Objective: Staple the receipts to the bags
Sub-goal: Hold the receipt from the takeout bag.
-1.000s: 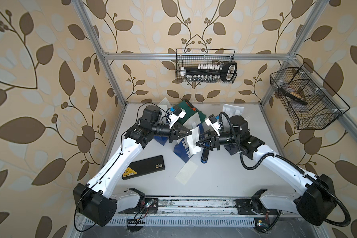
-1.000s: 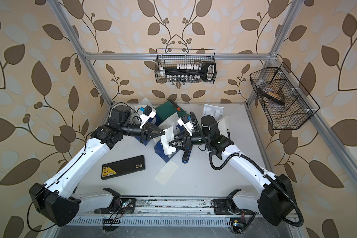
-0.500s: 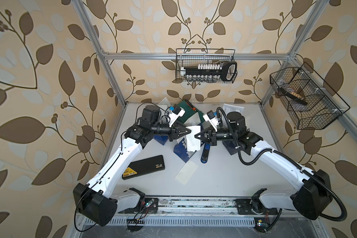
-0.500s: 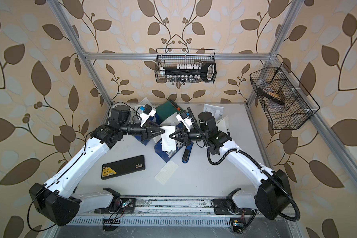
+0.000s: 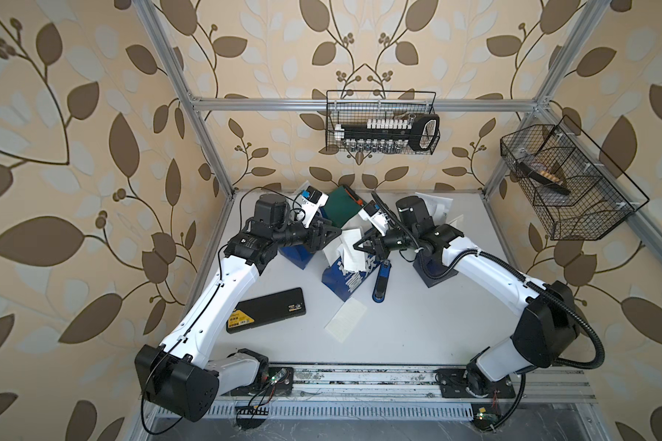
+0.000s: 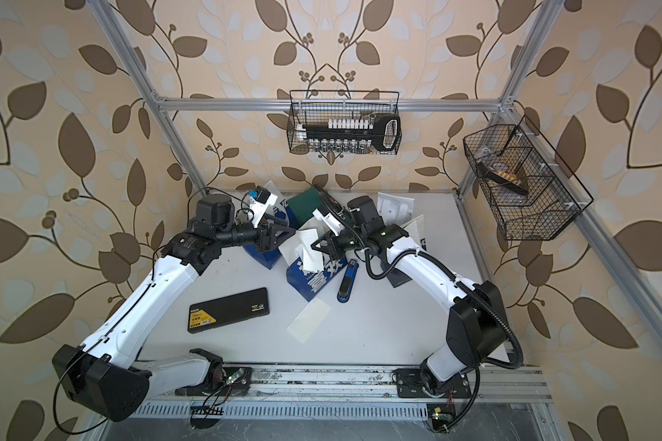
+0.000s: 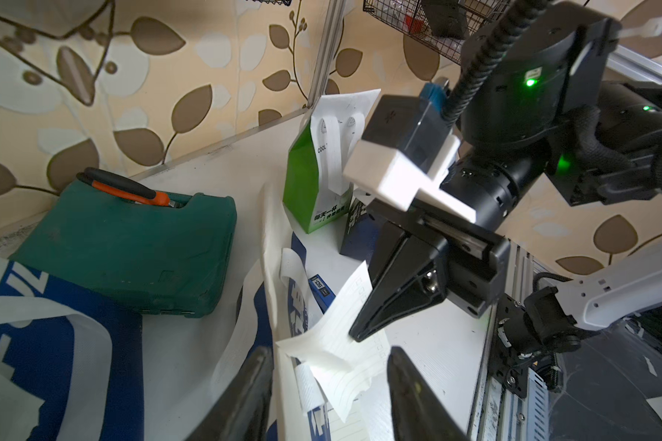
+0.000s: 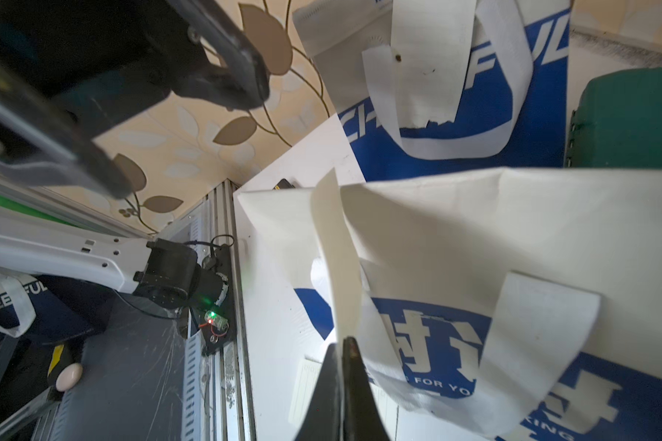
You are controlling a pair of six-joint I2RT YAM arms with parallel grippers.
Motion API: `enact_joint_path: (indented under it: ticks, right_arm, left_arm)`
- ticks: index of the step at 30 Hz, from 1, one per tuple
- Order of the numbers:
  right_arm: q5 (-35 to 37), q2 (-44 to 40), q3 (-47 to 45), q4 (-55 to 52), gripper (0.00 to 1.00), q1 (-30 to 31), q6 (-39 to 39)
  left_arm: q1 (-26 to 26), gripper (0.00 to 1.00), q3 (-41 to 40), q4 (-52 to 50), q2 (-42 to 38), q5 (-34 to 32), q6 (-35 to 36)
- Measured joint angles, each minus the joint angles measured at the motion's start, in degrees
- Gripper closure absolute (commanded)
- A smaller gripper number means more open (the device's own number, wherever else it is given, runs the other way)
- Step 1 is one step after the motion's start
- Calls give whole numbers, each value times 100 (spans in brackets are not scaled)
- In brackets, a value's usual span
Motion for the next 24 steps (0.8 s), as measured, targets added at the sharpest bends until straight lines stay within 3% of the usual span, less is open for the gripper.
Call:
enact_joint_path:
  ticks: [14,24]
  right_arm:
    - [758,317,605,-592,100,57,-555]
    - [1104,603,837,-804,100,199,-791]
  left_arm:
    - [-2,55,-179,81,525,70,79]
    - [-28,65,-179,92,872,26,173]
